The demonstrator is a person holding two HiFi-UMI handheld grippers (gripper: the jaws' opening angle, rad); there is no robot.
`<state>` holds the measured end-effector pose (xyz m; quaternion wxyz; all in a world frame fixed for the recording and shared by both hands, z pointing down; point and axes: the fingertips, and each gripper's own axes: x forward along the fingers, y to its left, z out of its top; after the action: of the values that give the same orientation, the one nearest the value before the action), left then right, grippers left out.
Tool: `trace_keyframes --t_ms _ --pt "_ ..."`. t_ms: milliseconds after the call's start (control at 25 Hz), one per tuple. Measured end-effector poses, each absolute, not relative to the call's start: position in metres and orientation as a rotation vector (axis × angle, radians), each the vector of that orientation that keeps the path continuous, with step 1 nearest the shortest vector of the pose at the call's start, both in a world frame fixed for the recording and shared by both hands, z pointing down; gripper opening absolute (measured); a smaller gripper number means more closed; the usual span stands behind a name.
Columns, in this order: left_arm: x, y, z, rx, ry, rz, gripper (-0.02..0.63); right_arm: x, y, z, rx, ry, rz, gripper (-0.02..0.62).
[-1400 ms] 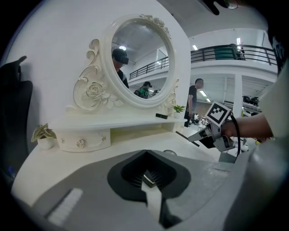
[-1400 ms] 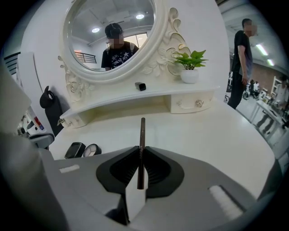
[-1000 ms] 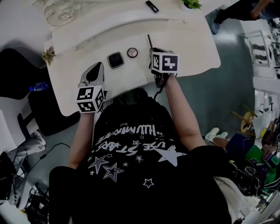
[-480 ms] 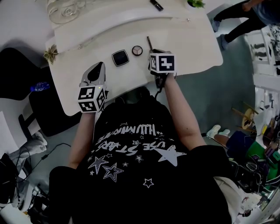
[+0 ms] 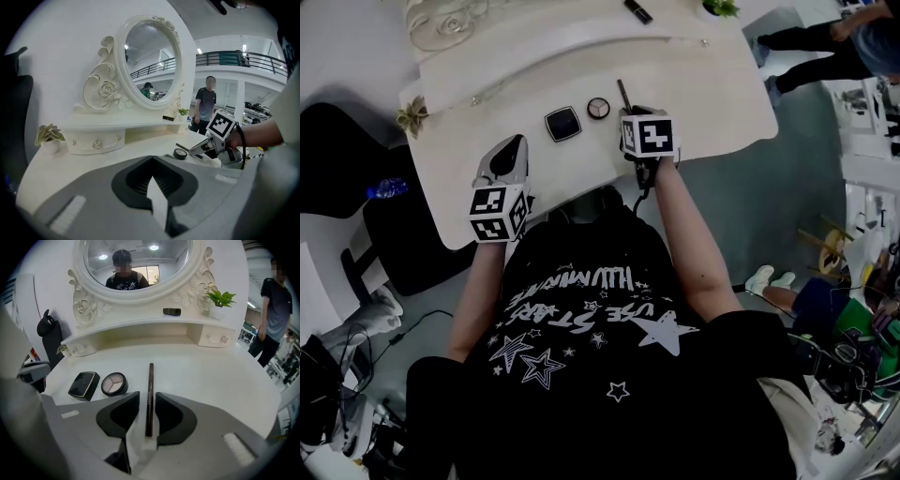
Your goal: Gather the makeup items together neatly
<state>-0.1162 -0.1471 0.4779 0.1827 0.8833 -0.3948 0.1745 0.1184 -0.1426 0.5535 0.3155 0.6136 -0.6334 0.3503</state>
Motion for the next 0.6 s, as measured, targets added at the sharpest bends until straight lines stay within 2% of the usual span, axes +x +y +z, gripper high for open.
trace_keyframes --t_ms 80,360,600 --pt "-0.119 -0.149 0.477 2.497 -1.113 0.486 0.000 0.116 -0.143 0.551 1.623 -1.684 0.921 0.193" --pt "-0.135 -0.154 0.474 2.507 -1.118 0.467 0.000 0.117 -0.152 0.526 1.713 -1.741 0.856 0.294" --pt "-0.137 -0.161 0.466 2.512 -1.142 0.481 0.000 0.134 -0.171 0.493 1.805 -1.820 0.770 0.316"
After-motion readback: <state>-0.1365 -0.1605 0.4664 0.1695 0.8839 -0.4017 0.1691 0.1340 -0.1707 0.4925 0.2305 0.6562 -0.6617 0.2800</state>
